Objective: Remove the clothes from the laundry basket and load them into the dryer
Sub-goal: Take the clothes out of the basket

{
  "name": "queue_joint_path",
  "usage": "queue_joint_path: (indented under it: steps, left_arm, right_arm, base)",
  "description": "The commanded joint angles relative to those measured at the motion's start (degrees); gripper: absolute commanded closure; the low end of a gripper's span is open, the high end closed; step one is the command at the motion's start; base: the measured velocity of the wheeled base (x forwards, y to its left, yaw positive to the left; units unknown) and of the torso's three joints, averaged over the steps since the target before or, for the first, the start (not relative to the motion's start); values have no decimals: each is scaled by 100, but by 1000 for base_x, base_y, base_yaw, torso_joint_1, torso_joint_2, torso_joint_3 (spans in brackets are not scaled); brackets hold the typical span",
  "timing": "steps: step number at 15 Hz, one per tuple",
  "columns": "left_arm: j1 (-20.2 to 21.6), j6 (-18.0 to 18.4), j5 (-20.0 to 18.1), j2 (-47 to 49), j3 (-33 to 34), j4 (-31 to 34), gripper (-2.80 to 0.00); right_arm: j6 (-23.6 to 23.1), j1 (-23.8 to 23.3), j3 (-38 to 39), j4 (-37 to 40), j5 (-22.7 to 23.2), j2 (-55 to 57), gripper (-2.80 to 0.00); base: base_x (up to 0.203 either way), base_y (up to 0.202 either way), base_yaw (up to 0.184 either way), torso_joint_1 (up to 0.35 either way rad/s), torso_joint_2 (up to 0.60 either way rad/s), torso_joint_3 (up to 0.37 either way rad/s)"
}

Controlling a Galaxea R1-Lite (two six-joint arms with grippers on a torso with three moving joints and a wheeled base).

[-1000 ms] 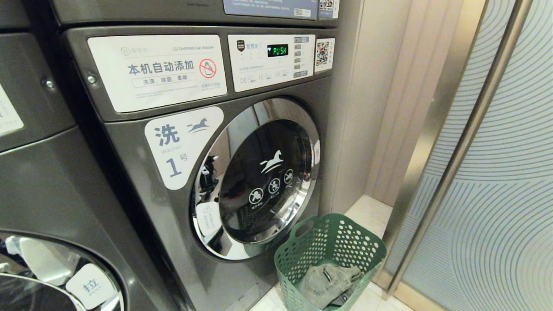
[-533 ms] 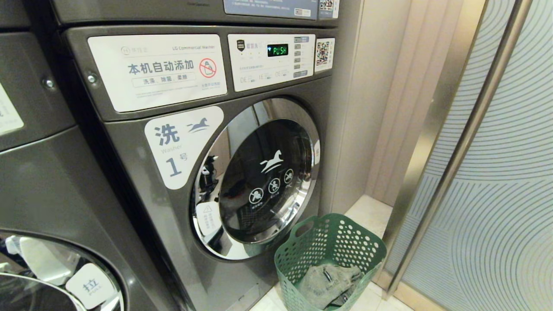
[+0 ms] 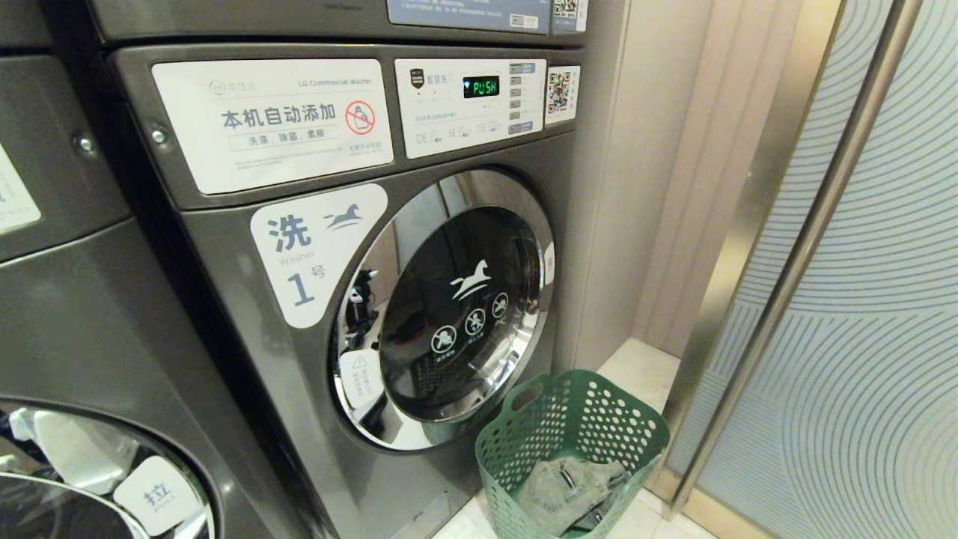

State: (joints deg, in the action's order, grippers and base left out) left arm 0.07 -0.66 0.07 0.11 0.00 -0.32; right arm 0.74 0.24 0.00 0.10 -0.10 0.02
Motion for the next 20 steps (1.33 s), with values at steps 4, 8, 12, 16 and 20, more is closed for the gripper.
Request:
queue_joint_path:
  steps: [4, 8, 12, 16, 20]
  left_arm:
    - [1, -4, 1, -2, 9, -3, 0]
    - [1, -4, 1, -2, 9, -3, 0]
    - [1, -4, 1, -2, 9, -3, 0]
    - [1, -4, 1, -2, 9, -3, 0]
    - [1, -4, 1, -2, 9, -3, 0]
  right_arm:
    - [-25, 2, 0, -1, 2, -1, 0]
    - [-13, 2, 0, -1, 1, 6, 0]
    - [-30, 2, 0, -1, 1, -2, 0]
    - [-30, 2, 8, -1, 1, 5, 0]
    - [-22, 2, 0, -1, -8, -2, 0]
  base:
    - [0, 0, 0, 0, 0, 0]
    - [0, 0, 0, 0, 0, 0]
    - [0, 0, 0, 2, 3, -158]
    - [0, 0, 0, 1, 2, -196]
    - [0, 0, 0, 1, 2, -58]
